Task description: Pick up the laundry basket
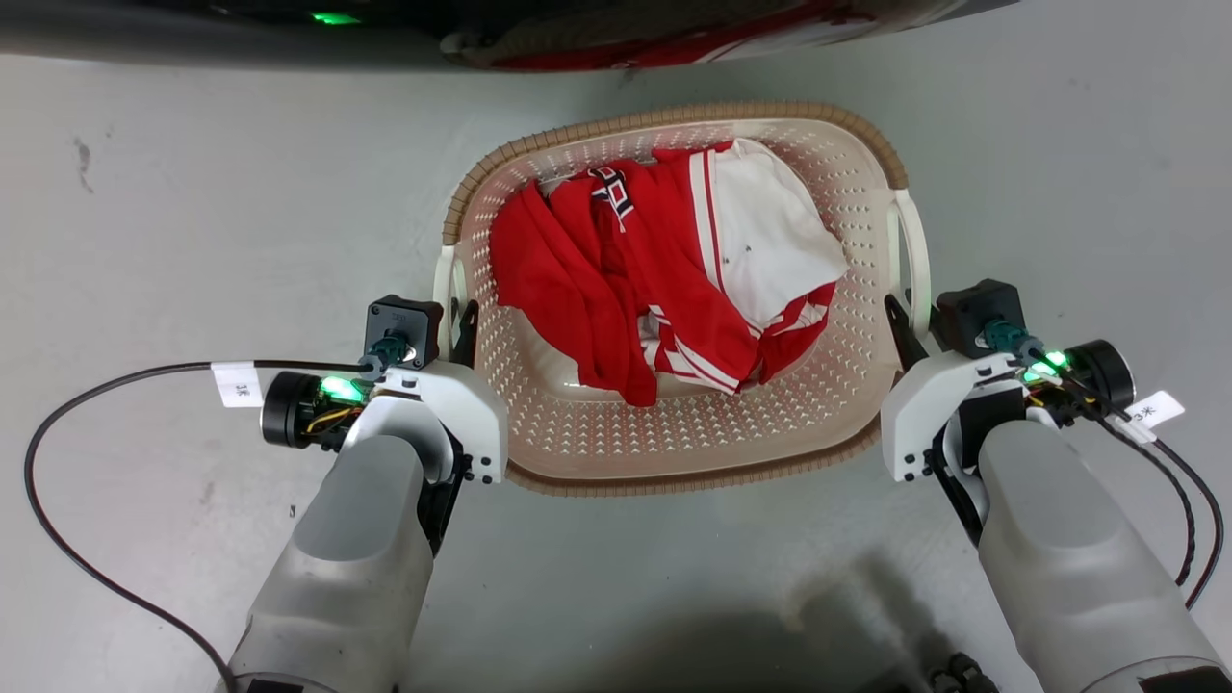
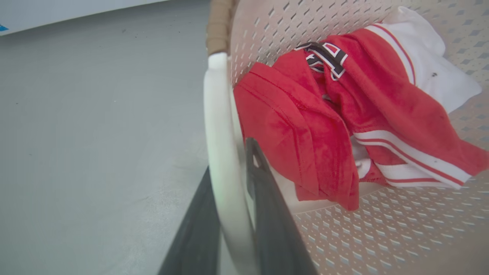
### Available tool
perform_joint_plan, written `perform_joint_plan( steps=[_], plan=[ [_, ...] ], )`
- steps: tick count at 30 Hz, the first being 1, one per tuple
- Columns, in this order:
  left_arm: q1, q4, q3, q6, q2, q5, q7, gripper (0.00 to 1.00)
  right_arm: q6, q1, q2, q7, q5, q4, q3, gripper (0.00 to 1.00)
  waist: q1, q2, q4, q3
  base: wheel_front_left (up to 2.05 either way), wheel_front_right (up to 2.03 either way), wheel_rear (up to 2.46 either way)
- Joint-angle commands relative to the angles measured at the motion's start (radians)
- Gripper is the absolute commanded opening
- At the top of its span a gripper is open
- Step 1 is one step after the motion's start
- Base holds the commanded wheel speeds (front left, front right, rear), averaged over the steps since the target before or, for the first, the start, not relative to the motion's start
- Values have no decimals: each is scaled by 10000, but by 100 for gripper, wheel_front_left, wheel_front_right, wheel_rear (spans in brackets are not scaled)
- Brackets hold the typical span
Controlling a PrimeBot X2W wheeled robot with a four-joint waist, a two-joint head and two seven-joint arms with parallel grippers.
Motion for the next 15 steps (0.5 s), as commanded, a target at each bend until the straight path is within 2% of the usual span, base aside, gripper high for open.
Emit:
perform_joint_plan(
  steps=[1, 8, 15],
  plan=[
    [58, 4, -177, -133, -118, -51, -28, 0, -3, -45, 60, -42, -1, 32, 106, 0, 0, 0, 5, -198, 0, 0, 0],
    [315, 198, -634, -230, -150, -703, -29, 0, 0, 197, 93, -42, 213, 505, 579, 0, 0, 0, 147, -1167, 0, 0, 0],
    [562, 839, -1043, -284, -173, -1370, -28, 0, 11, 408, 122, -45, 862, 1134, 1624, 0, 0, 0, 351, -2487, 0, 0, 0]
  ],
)
